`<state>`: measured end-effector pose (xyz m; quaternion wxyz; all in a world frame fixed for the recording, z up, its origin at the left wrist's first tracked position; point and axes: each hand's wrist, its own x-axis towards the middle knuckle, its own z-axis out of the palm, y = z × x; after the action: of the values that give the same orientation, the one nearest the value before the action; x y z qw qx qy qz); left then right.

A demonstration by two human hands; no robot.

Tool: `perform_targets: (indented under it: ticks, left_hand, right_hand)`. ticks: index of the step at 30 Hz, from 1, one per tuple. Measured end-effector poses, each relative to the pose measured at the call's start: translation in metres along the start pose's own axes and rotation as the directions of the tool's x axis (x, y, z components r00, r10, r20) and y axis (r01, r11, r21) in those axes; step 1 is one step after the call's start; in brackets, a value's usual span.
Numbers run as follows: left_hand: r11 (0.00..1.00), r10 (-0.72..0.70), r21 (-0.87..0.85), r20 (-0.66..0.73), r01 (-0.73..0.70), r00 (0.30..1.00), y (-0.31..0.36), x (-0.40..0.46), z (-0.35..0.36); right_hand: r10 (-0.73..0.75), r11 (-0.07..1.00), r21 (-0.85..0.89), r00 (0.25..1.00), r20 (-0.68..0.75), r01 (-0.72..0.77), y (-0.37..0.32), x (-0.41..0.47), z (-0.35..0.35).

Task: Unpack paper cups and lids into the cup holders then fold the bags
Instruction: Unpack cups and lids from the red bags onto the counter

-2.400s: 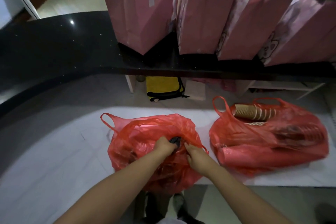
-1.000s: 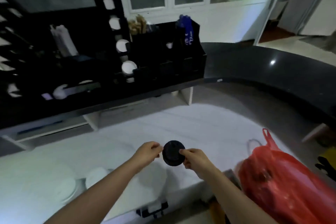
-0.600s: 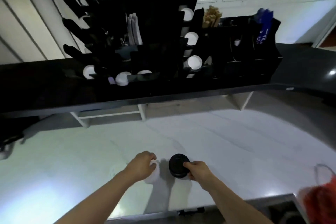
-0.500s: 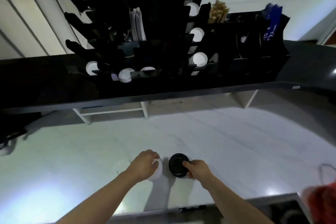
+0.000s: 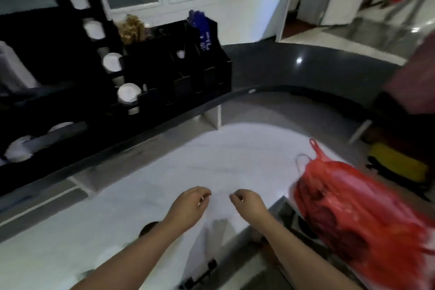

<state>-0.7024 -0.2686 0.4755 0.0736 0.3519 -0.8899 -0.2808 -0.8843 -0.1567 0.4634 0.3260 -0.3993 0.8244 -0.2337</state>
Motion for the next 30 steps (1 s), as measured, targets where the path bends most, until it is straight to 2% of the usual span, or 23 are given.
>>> perform_targets:
  ticks: [4, 7, 10, 13, 16, 19, 22, 24, 27, 30]
  left_hand:
    - [0.993, 0.117, -0.024, 0.127, -0.115, 0.985, 0.079, 0.045, 0.049]
    - [0.967, 0.255, -0.031, 0.218, -0.254, 0.942, 0.138, 0.072, 0.085]
    - [0.905, 0.421, -0.034, 0.224, -0.425, 0.879, 0.195, 0.092, 0.118]
    - [0.81, 0.585, -0.079, 0.169, -0.581, 0.793, 0.245, 0.107, 0.147]
    - [0.703, 0.699, -0.033, 0.217, -0.71, 0.682, 0.285, 0.117, 0.173]
    - [0.6, 0.729, 0.061, 0.37, -0.797, 0.577, 0.31, 0.123, 0.198]
    - [0.528, 0.582, 0.221, 0.609, -0.82, 0.538, 0.313, 0.124, 0.215]
    - [0.48, 0.522, 0.258, 0.684, -0.838, 0.51, 0.306, 0.121, 0.22]
    - [0.397, 0.551, 0.26, 0.7, -0.88, 0.455, 0.29, 0.111, 0.224]
    - [0.356, 0.604, 0.27, 0.664, -0.895, 0.441, 0.275, 0.099, 0.228]
  right_hand:
    - [0.106, 0.993, 0.074, 0.974, -0.199, -0.093, 0.079, -0.031, -0.088]
    - [0.167, 0.983, 0.13, 0.927, -0.336, -0.13, 0.136, -0.056, -0.142]
    - [0.228, 0.973, 0.128, 0.868, -0.441, -0.19, 0.188, -0.08, -0.186]
    - [0.259, 0.965, 0.088, 0.833, -0.489, -0.248, 0.23, -0.095, -0.217]
    - [0.255, 0.966, 0.062, 0.874, -0.413, -0.252, 0.258, -0.098, -0.235]
    - [0.256, 0.963, -0.018, 0.932, -0.256, -0.27, 0.273, -0.093, -0.238]
    - [0.287, 0.945, -0.127, 0.95, -0.123, -0.302, 0.281, -0.09, -0.234]
    - [0.304, 0.933, -0.181, 0.95, -0.065, -0.311, 0.285, -0.09, -0.23]
    - [0.306, 0.927, -0.222, 0.952, -0.02, -0.303, 0.289, -0.093, -0.221]
    - [0.308, 0.917, -0.264, 0.951, -0.007, -0.299, 0.292, -0.093, -0.213]
